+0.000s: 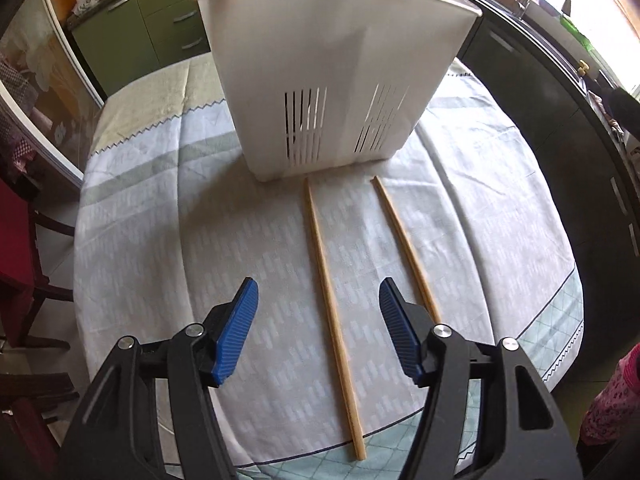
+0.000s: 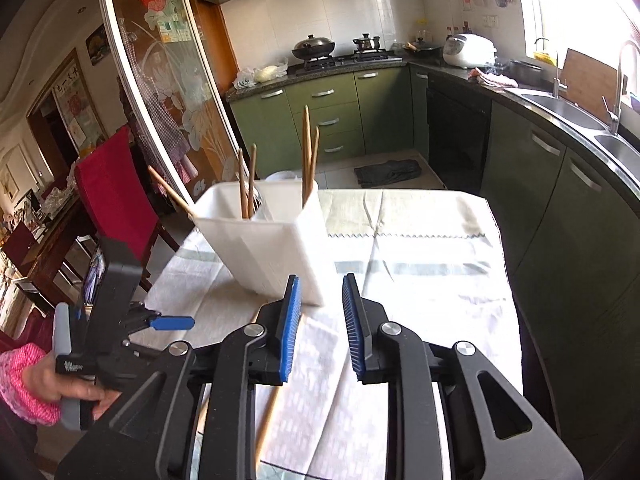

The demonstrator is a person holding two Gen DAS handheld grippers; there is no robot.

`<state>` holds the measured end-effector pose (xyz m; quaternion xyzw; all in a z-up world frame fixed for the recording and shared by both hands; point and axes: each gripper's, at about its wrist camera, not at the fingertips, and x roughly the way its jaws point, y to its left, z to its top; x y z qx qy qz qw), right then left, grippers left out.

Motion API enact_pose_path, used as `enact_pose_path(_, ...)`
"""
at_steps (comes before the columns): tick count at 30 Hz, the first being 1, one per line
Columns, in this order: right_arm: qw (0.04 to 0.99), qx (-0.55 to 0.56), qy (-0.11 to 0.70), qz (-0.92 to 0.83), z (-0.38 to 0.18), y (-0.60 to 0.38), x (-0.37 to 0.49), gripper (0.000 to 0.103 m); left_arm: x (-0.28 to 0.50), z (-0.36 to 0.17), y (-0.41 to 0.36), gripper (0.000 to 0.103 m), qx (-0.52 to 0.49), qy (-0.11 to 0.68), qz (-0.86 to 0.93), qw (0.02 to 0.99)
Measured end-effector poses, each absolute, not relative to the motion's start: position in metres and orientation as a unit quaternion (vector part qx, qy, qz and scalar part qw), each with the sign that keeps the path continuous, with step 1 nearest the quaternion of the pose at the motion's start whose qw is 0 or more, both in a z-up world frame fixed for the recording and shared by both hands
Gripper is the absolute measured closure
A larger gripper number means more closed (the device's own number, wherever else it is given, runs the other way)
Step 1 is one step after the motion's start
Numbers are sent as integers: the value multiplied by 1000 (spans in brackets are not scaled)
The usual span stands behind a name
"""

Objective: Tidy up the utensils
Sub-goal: 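Move both open grippers down toward the two chopsticks on the cloth, then close the left gripper on a wooden chopstick while the right gripper closes on the other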

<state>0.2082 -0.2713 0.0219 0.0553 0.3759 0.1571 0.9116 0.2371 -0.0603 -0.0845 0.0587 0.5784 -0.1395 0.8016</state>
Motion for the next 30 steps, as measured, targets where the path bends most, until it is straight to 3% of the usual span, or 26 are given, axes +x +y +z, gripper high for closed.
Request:
enact_pose_path(6, 903, 61, 401, 143, -6, -294, 192, 81, 246, -111, -66, 50, 56, 602, -118, 788)
enact_pose_path(10, 899, 65, 409, 141, -15, -303, 193, 81, 249, -122, -73, 70, 61, 609, -113, 783)
enact_pose_path(15, 893, 60, 420, 149, -24, -297, 195, 75, 253, -129, -81, 80, 67, 609, -104, 783)
enact_pose_path(18, 890, 54, 427, 153, -28, -289, 198, 75, 254, -131, -89, 94, 71, 607, -101, 785)
enact_pose_path(30, 831, 1, 519, 199, -88, -216, 232, 75, 252, -127, -45, 97, 54, 602, -87, 792)
